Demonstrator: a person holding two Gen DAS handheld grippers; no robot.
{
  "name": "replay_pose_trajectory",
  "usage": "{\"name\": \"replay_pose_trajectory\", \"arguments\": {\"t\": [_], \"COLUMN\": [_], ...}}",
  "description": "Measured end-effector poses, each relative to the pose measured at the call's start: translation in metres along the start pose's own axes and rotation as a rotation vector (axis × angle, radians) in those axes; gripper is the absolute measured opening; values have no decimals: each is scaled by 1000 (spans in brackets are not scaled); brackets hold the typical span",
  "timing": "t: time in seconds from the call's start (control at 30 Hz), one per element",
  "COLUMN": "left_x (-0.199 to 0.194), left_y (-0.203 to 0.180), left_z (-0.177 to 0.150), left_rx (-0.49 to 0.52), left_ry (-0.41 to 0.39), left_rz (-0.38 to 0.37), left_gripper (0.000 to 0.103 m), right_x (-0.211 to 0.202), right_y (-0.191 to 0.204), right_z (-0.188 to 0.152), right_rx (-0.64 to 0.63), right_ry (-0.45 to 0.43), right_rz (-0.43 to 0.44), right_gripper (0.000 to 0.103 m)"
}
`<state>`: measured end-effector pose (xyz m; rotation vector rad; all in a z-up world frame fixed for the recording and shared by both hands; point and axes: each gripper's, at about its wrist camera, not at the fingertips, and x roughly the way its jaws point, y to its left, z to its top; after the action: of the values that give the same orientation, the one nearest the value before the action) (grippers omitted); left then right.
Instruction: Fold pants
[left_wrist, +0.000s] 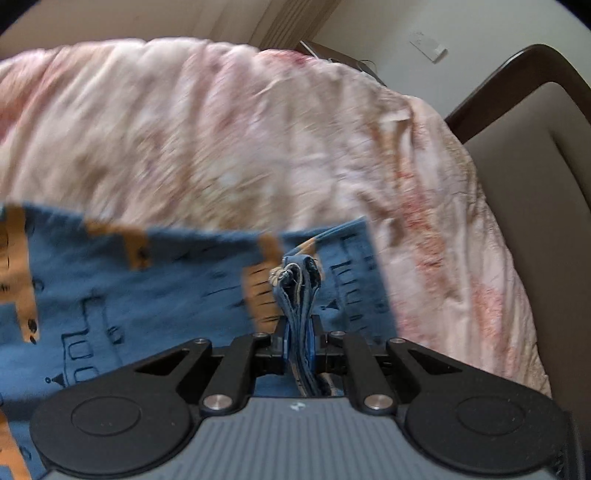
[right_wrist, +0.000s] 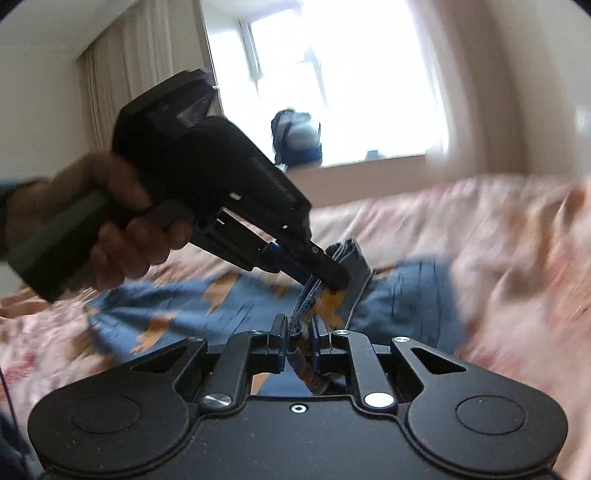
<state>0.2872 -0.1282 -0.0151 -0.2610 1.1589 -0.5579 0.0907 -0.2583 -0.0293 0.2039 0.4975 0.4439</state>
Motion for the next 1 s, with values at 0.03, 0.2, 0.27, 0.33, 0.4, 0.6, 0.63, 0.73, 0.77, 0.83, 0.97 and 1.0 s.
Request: {"name": "replay_pose_trajectory", "arguments": {"t": [0.03, 0.2, 0.27, 0.33, 0.4, 0.6, 0.63, 0.73, 0.77, 0.83, 0.97, 1.0], "left_x": [5, 18, 21, 23, 23, 21, 21, 21, 20, 21, 20, 20], "left_y": [9, 44, 54, 63, 66, 52, 50, 48, 48, 47, 47, 48], "left_z": [-4, -22, -25, -26, -26, -31, -31, -32, -33, -34, -33, -32], "left_rx": [-7, -59, -82, -109, -114, -47, -42, -41, -42, -49, -73, -90], "left_ry": [-14, -57, -59, -54, -54, -80, -82, -84, -85, -89, -82, -76], "left_rz": [-12, -92, -126, -159, -165, -98, -88, -70, -67, -61, -54, -59], "left_gripper": [10, 11, 13, 13, 13, 13, 13, 13, 13, 13, 13, 13], "right_x": [7, 33, 38, 40, 41, 42, 41, 41, 41, 41, 39, 38], "right_y": [2, 10, 15, 16, 18, 16, 17, 16, 16, 14, 14, 14], "right_z": [-3, -17, -22, -28, -30, -35, -34, -34, -34, -34, -34, -33], "right_rx": [-12, -21, -52, -67, -72, -84, -83, -80, -77, -65, -59, -58], "right_ry": [21, 98, 105, 100, 100, 92, 92, 89, 89, 87, 82, 79], "right_rz": [-1, -12, -21, -27, -32, -32, -32, -31, -29, -24, -21, -21], "right_gripper": [14, 14, 15, 15, 15, 15, 15, 15, 15, 15, 15, 15]}}
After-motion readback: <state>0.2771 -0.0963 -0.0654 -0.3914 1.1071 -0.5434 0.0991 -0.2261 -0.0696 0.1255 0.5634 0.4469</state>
